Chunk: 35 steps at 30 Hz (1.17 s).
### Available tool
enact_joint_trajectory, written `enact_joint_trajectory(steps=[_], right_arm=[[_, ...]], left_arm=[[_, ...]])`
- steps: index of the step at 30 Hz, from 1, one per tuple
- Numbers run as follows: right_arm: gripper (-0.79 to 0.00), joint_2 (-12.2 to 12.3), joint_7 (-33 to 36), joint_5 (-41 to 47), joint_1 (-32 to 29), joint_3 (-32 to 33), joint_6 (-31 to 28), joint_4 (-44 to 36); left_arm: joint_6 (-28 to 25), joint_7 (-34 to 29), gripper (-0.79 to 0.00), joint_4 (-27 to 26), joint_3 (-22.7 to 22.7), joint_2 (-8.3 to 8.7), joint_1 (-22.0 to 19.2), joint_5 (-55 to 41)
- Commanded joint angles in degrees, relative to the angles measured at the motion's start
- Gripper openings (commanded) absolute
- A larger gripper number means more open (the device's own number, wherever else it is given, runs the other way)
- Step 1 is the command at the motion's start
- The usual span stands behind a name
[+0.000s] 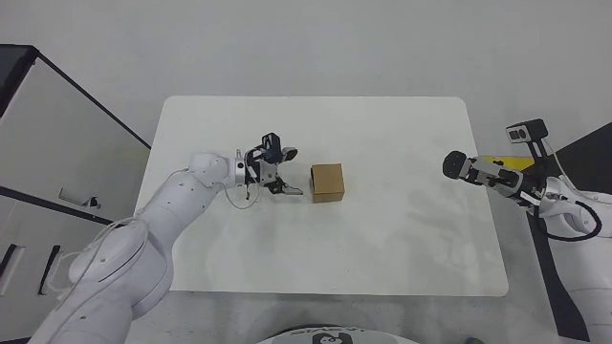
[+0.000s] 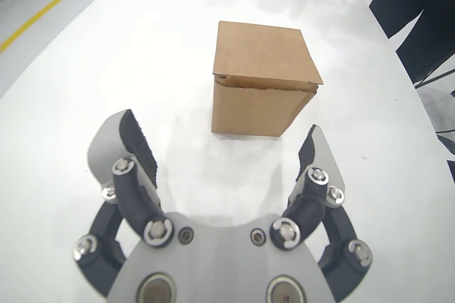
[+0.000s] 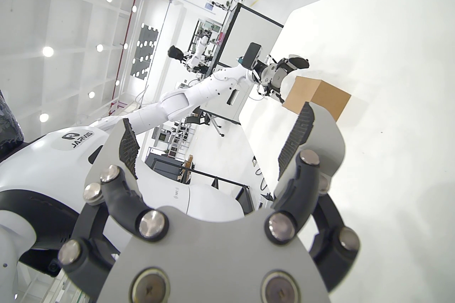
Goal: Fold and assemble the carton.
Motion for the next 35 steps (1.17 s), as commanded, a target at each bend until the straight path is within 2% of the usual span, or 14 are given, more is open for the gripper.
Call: enact_joint_trajectory(steps=[1,5,9,16,23,27,35], right_arm=[[0.0,0.0,0.0,0.0,0.0,0.0,0.0,0.0],[0.0,0.0,0.0,0.0,0.0,0.0,0.0,0.0],[0.0,0.0,0.0,0.0,0.0,0.0,0.0,0.0],[0.0,0.0,0.0,0.0,0.0,0.0,0.0,0.0],[0.0,0.0,0.0,0.0,0.0,0.0,0.0,0.0],[0.0,0.0,0.0,0.0,0.0,0.0,0.0,0.0],[-0.001,0.0,0.0,0.0,0.0,0.0,0.0,0.0]], left_arm=[[-0.8,-0.8,0.0,-2.7,-0.7,1.52,0.1,-1.5],[-2.0,-2.0,0.0,-9.4,-2.5,5.27,0.6,-3.7],[-4.4,-4.4,0.0,-17.9,-5.5,9.85,2.3,-6.4],[-6.2,-6.2,0.0,-31.7,-12.1,17.61,7.3,-8.4],[-6.2,-6.3,0.0,-42.3,-16.5,23.91,12.6,-10.8],[-6.2,-7.5,0.0,-46.4,-17.8,26.41,14.5,-13.4],[-6.2,-7.5,-0.001,-46.4,-17.8,26.41,14.5,-13.4]])
